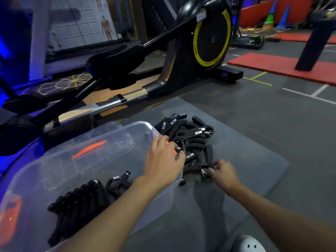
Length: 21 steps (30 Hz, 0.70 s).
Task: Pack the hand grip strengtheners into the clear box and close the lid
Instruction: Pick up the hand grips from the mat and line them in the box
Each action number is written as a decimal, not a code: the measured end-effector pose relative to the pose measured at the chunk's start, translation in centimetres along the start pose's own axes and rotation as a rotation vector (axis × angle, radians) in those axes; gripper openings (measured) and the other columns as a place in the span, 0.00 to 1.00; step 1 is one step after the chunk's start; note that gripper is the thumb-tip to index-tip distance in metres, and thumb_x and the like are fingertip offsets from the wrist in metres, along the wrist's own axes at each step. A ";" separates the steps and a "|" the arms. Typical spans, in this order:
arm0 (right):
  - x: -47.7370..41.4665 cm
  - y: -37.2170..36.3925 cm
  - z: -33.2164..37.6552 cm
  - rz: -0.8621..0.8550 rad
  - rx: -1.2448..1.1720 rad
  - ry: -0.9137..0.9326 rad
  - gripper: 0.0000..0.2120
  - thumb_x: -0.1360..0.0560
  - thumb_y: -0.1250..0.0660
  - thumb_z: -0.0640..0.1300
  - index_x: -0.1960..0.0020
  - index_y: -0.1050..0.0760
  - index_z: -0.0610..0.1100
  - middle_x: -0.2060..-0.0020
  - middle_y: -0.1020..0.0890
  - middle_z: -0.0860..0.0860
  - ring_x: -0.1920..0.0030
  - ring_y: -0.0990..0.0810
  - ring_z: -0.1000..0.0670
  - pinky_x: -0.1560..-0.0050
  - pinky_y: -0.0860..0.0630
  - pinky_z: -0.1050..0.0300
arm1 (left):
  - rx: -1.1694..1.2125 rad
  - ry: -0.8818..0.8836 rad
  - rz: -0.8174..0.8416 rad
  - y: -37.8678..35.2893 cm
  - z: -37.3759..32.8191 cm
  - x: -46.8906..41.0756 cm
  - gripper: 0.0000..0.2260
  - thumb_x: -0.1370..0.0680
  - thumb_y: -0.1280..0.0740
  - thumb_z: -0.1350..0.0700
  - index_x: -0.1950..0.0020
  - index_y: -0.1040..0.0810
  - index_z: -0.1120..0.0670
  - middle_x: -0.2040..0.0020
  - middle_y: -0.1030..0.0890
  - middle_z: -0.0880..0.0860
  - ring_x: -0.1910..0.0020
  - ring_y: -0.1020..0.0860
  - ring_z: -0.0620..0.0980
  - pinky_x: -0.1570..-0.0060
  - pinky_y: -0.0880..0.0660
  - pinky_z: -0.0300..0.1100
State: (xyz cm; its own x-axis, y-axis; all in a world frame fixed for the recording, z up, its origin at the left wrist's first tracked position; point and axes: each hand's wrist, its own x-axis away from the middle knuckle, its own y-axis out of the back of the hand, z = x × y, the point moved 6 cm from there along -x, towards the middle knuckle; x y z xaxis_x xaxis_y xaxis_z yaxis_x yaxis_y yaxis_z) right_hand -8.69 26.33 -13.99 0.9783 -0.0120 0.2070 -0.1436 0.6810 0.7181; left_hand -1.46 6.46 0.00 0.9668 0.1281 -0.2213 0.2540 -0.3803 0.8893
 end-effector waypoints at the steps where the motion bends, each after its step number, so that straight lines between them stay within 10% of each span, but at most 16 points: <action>1: -0.4 -0.4 -0.6 0.025 0.065 -0.006 0.20 0.28 0.32 0.54 0.41 0.25 0.45 0.45 0.23 0.43 0.42 0.25 0.40 0.42 0.27 0.48 | -0.003 0.009 0.001 -0.1 0.1 0.0 0.16 0.21 0.40 0.48 0.38 0.23 0.53 0.29 0.33 0.49 0.28 0.43 0.47 0.29 0.42 0.46; 6: -1.2 -1.3 0.4 0.043 0.127 0.011 0.21 0.27 0.33 0.56 0.38 0.27 0.47 0.42 0.26 0.44 0.38 0.27 0.40 0.39 0.29 0.47 | 0.002 0.006 -0.001 0.2 0.4 0.2 0.15 0.20 0.41 0.47 0.37 0.24 0.51 0.28 0.34 0.47 0.27 0.44 0.47 0.29 0.41 0.50; 10: -0.5 0.5 7.4 -0.102 -0.324 0.147 0.12 0.25 0.36 0.47 0.44 0.23 0.44 0.52 0.20 0.48 0.49 0.21 0.45 0.48 0.27 0.55 | 0.155 -0.098 -0.045 1.7 2.7 0.4 0.13 0.20 0.40 0.51 0.36 0.25 0.51 0.32 0.31 0.46 0.31 0.36 0.45 0.32 0.38 0.44; 14: 3.9 1.2 17.6 0.124 -0.488 0.465 0.12 0.21 0.37 0.45 0.38 0.25 0.45 0.48 0.20 0.53 0.46 0.22 0.52 0.44 0.26 0.57 | 0.226 0.131 -0.140 2.9 11.3 0.0 0.07 0.22 0.35 0.58 0.44 0.23 0.55 0.46 0.24 0.50 0.44 0.25 0.50 0.42 0.30 0.43; 21: 7.2 -1.8 21.1 0.111 0.036 0.785 0.22 0.21 0.40 0.52 0.29 0.33 0.44 0.30 0.32 0.51 0.30 0.35 0.49 0.33 0.39 0.58 | -0.052 0.310 0.227 -0.2 21.0 0.3 0.13 0.24 0.31 0.49 0.41 0.23 0.52 0.41 0.21 0.53 0.43 0.22 0.53 0.42 0.25 0.49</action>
State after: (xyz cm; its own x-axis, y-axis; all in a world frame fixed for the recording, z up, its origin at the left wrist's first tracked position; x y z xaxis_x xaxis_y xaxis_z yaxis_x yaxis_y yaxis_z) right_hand -4.55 9.55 0.25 0.7757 0.5834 -0.2407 -0.2378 0.6235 0.7448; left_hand -0.57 -12.71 -8.65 0.9411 0.3201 0.1085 0.0245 -0.3850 0.9226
